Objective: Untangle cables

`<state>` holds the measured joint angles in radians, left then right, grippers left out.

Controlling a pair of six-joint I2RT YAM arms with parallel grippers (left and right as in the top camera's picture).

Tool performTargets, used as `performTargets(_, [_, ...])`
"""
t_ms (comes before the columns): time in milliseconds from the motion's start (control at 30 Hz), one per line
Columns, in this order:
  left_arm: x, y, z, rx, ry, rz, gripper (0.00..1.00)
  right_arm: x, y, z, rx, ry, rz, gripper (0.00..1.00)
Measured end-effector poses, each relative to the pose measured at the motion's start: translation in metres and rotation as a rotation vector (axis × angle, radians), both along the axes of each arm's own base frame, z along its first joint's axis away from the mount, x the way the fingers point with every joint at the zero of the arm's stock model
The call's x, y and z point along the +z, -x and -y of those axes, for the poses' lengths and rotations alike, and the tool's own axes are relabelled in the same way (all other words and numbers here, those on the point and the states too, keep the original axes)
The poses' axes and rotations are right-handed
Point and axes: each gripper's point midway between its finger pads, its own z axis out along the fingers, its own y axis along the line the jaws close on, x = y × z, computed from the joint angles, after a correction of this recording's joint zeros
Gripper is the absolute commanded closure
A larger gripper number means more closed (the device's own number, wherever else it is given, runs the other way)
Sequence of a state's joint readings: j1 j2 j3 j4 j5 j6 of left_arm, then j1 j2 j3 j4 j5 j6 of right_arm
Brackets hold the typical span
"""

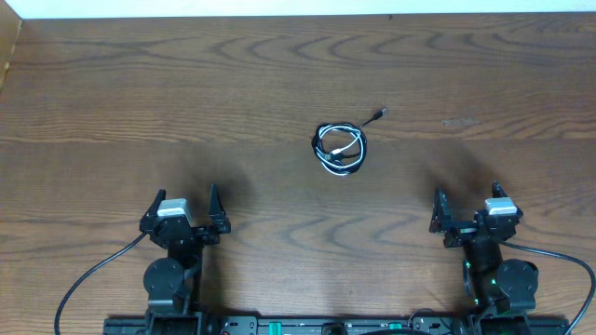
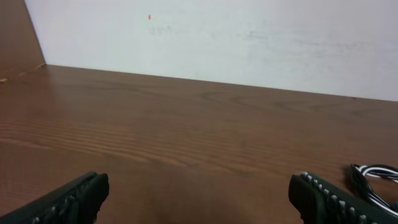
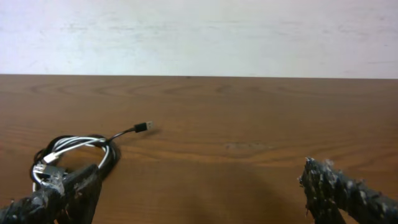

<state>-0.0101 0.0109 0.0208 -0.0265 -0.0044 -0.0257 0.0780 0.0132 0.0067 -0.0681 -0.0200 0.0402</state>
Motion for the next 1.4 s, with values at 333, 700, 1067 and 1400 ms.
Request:
performTargets(333, [0.002,-0.002,0.010,-0.060,0.008,-0.088,0.02,0.003,-0.001,-0.006,0.036,-0.001,-0.039,0.01])
performTargets(700, [0.065,-0.035,0.038,-0.216,0.042,-0.200,0.02,0.078,-0.027,-0.001,0.013,0.000,-0.092,0.01])
performTargets(1067, [0.098,-0.095,0.091,-0.408,0.080,-0.485,0.02,0.106,-0.064,-0.021,0.119,-0.018,-0.342,0.01])
performTargets(1400, [0.071,-0.144,0.162,-0.526,0.027,-0.792,0.02,0.122,-0.077,-0.043,0.240,-0.066,-0.540,0.01])
